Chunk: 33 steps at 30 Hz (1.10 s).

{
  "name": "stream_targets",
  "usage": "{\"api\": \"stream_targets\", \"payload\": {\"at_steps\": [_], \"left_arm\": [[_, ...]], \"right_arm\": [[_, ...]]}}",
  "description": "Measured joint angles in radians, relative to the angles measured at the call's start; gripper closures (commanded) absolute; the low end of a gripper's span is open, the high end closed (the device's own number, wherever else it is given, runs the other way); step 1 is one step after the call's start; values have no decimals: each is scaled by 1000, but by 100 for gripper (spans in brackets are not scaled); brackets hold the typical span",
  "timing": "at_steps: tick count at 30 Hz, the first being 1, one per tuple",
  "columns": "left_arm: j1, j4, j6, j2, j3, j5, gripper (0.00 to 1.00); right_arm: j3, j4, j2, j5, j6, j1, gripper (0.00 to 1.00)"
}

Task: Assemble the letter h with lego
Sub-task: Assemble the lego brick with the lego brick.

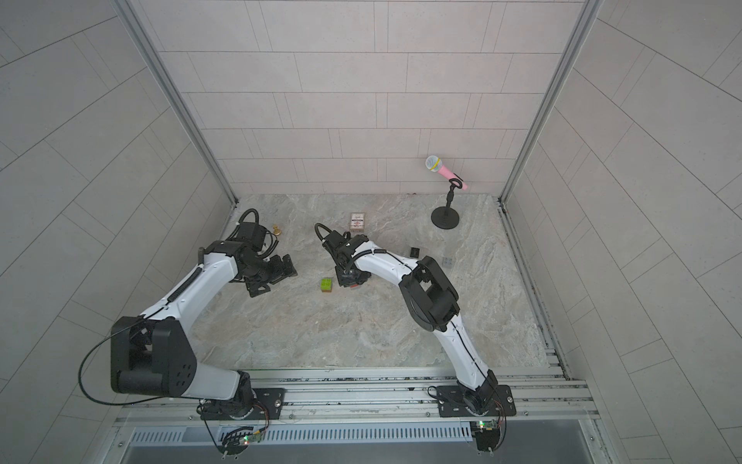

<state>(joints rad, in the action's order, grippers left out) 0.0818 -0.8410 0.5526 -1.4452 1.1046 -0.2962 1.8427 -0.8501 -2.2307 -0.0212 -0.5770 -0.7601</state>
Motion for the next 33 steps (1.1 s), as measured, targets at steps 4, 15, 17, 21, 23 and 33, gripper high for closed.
{"api": "stream_targets", "payload": {"at_steps": [4,15,17,21,23,33], "left_arm": [[0,0,0,0,0,-1,0],[0,1,0,0,0,-4,0],[0,2,0,0,0,-4,0],[0,3,0,0,0,-7,0],[0,3,0,0,0,-8,0],[0,7,0,0,0,-16,0]], "right_arm": [[-3,0,-13,-21,2,4,40],[-6,-4,-31,-60,5,7,24],[-17,8,-10,-84,3,12,23],[-100,64,117,-154,-13,38,30],[-152,104,195,-202,-29,64,34],[-405,351,303,-526,-108,238,62]]}}
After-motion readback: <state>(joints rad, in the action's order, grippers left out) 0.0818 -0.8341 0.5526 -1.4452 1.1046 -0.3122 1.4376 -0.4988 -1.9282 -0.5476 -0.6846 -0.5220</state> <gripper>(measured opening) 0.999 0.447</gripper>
